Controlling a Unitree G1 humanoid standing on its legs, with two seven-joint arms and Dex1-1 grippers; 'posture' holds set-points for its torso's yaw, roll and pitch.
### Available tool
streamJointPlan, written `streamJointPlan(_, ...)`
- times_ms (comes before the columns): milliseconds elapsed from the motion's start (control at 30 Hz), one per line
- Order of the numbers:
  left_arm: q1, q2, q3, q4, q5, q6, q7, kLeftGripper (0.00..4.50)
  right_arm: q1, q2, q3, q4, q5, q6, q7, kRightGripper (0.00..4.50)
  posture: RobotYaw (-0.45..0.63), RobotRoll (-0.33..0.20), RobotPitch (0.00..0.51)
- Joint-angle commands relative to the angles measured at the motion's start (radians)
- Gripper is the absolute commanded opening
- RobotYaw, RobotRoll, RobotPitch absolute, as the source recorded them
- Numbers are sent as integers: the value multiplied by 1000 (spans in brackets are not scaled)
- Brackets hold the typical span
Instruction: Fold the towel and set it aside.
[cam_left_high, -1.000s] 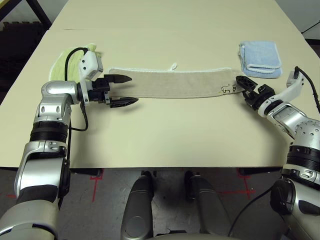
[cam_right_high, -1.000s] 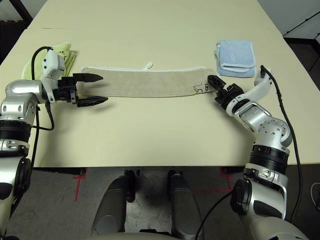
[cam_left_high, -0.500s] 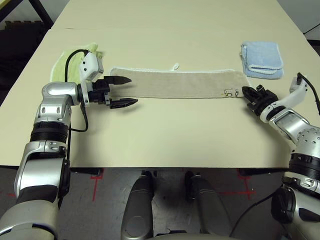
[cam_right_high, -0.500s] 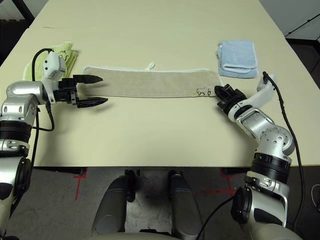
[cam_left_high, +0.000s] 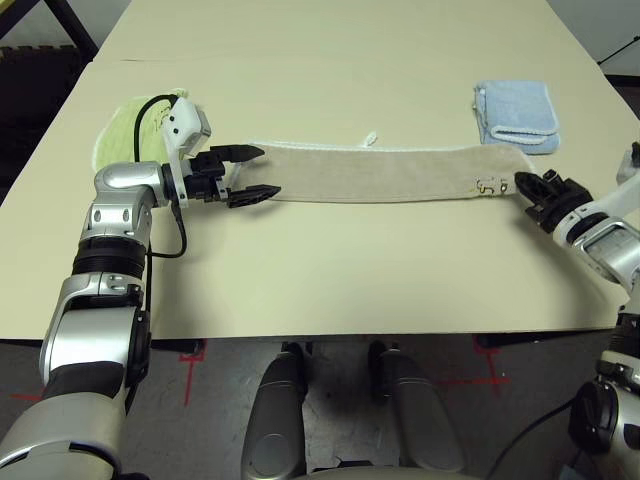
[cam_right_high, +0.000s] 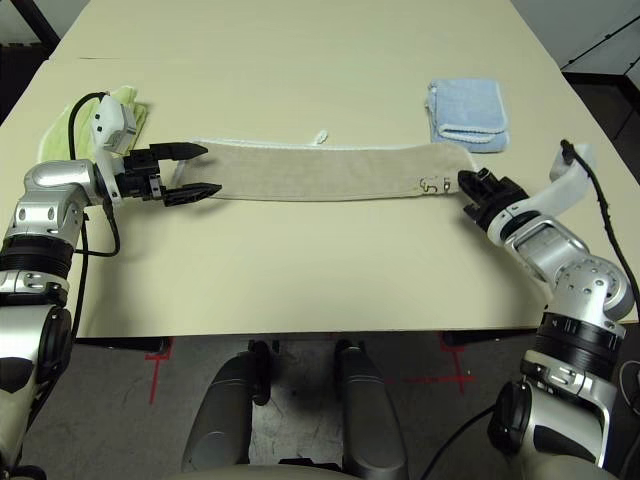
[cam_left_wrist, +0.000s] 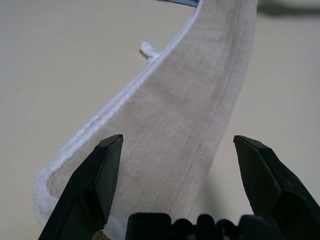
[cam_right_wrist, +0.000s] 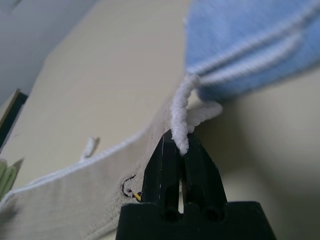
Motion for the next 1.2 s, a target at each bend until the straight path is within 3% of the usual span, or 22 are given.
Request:
streamJointPlan(33,5,-2,-7,4,6,-2,-6,4500,13,-51,39,-9,-40,-33,108,34,-6,0,201)
streamJointPlan(400,-5,-4,-15,16,14,-6,-8,4500,-56,-143,222,19,-179,-91,385,34,4,0,191)
streamJointPlan(800,19,7,-13,3,8,-11,-22,4500,-172,-194,520,-57,-355,-58,573,34,6,0,186)
streamJointPlan(1200,-15,-7,-22,43,21,-22,-24,4500,-224,-84,661,-79,-468,-17,563,34,8,0,184)
